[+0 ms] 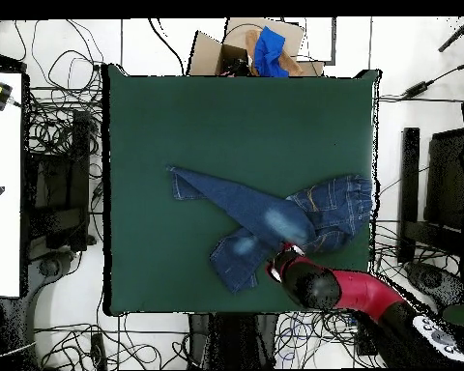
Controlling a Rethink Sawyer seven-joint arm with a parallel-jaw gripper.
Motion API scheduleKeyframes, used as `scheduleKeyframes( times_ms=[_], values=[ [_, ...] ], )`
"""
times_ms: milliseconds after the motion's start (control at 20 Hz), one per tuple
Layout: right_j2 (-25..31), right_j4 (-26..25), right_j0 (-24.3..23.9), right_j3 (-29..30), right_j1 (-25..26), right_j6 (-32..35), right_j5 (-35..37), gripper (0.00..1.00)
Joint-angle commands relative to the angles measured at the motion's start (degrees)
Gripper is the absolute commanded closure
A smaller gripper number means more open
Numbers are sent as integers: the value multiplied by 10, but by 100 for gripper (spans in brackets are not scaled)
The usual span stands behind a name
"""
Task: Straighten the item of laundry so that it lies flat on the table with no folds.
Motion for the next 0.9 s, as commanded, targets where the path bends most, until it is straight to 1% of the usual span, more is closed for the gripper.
scheduleKeyframes(
  times_ms=[50,300,400,450,500,550,600,700,800,900],
  values=[
    [16,-1,-13,-21,24,114,-62,0],
    [22,2,-20,-9,16,116,-74,0],
    [36,-4,-28,-5,15,108,-81,0],
    [55,-14,-36,-1,13,96,-91,0],
    [98,-41,-59,8,13,72,-115,0],
    [117,-54,-65,10,13,62,-126,0],
    [148,-70,-78,15,14,49,-136,0],
    [187,-91,-91,26,8,45,-149,0],
    [208,-101,-96,37,-4,50,-156,0],
    [211,-105,-94,43,-13,62,-158,0]
  ],
)
